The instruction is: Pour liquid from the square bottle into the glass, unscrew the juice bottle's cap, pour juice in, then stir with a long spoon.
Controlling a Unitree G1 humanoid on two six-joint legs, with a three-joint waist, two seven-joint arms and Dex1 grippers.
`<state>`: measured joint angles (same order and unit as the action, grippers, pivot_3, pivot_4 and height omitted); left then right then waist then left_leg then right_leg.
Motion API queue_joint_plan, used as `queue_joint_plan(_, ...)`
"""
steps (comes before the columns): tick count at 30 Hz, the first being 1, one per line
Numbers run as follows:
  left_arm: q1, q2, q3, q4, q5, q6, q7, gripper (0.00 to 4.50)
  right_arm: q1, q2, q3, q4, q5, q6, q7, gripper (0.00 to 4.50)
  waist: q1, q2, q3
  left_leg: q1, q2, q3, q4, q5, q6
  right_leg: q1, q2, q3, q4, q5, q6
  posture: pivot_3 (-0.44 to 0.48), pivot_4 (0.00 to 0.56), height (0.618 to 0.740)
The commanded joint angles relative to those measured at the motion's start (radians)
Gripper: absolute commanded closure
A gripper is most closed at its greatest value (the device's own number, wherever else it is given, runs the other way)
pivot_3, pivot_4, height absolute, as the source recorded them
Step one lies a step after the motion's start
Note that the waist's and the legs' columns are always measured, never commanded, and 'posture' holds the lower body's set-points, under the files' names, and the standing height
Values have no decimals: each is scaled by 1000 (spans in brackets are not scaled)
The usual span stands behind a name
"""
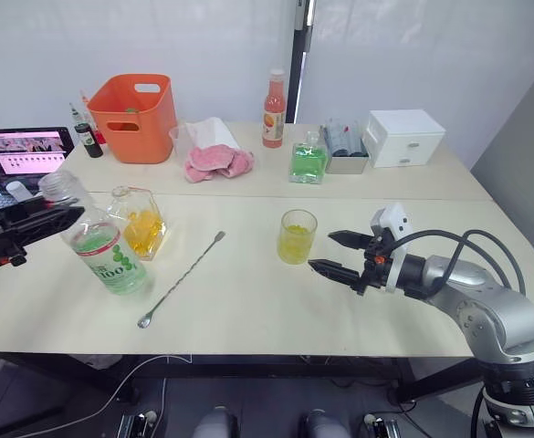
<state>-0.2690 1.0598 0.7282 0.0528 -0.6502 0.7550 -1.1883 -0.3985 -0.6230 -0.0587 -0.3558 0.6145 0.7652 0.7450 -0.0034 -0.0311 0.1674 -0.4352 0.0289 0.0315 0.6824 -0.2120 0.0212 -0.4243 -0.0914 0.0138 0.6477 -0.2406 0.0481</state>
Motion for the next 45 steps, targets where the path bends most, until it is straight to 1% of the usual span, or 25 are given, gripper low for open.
queue_joint_plan(1, 5, 35, 34, 82, 60, -127, 26, 3025, 16, -13, -45, -45, 32, -8, 7, 53, 1, 0, 0, 1, 0, 0, 0, 0, 0, 0, 0, 0, 0, 0, 0, 0, 150, 715)
queue_joint_plan(4, -65, 34, -16, 190, 104, -212, 87, 3025, 30, -20, -47, -54, 31, -10, 12, 53, 3, 0, 0, 1, 0, 1, 0, 0, 0, 0, 0, 0, 0, 0, 0, 0, 150, 715)
queue_joint_plan(8, -209, 25, -129, 366, 194, -346, 165, 3025, 44, -28, -51, -75, 42, -10, 11, 53, 11, -1, 0, 1, 0, 1, 0, 0, 0, 0, 0, 0, 0, 0, 0, 0, 150, 715)
queue_joint_plan(13, -398, -11, -259, 537, 264, -452, 207, 3025, 53, -27, -53, -106, 52, 4, -10, 53, 15, -2, 0, 0, -2, 2, 0, 0, 0, 0, 0, 0, 0, 0, 0, 0, 150, 715)
queue_joint_plan(19, -568, -56, -344, 762, 340, -570, 260, 3025, 54, -17, -51, -128, 65, 16, -39, 53, 14, -4, 0, 0, -2, 2, 0, 0, 0, 0, 1, 0, 0, 1, 0, 0, 150, 715)
queue_joint_plan(22, -625, -73, -382, 874, 384, -609, 299, 3025, 55, -12, -52, -136, 69, 20, -53, 53, 10, -4, 0, 0, -2, 2, 0, 0, 0, 0, 1, 0, 1, 1, 0, 0, 150, 715)
queue_joint_plan(24, -656, -81, -392, 919, 391, -607, 311, 3025, 57, -10, -52, -139, 70, 20, -59, 53, 9, -4, 0, 0, -1, 3, 0, 0, 0, -1, 1, 0, 1, 1, 0, 0, 150, 715)
queue_joint_plan(30, -700, -75, -413, 989, 415, -585, 340, 3025, 71, -5, -69, -156, 81, 32, -84, 53, 10, -5, 0, 0, -2, 2, 0, 0, 0, 0, 1, 0, 1, 1, 0, 0, 150, 715)
queue_joint_plan(33, -707, -76, -412, 997, 413, -585, 327, 3025, 78, -7, -71, -162, 88, 33, -94, 53, 9, -5, 0, 0, -2, 2, 0, 0, 0, 0, 1, 0, 1, 1, 0, 0, 150, 715)
queue_joint_plan(35, -707, -76, -410, 988, 405, -579, 307, 2107, 84, -9, -76, -166, 93, 34, -103, 0, 9, -5, 0, 0, -2, 2, 0, 0, 0, 0, 1, 0, 1, 1, 0, 0, 150, 715)
queue_joint_plan(41, -699, -53, -364, 951, 353, -541, 247, 147, 101, -28, -102, -168, 103, 42, -111, 0, 10, -5, 0, 0, -2, 2, 0, 0, 0, 0, 1, 0, 1, 1, 0, 0, 150, 715)
queue_joint_plan(42, -688, -45, -354, 942, 344, -533, 234, 23, 105, -33, -111, -166, 106, 43, -111, 0, 10, -5, 0, 0, -2, 2, 0, 0, 0, 0, 1, 0, 1, 1, 0, 0, 150, 715)
queue_joint_plan(45, -633, -15, -321, 904, 306, -494, 175, 23, 116, -48, -150, -163, 114, 47, -113, 0, 7, -5, 0, 0, -1, 2, 0, 0, 0, 0, 1, 0, 1, 0, 0, 0, 150, 715)
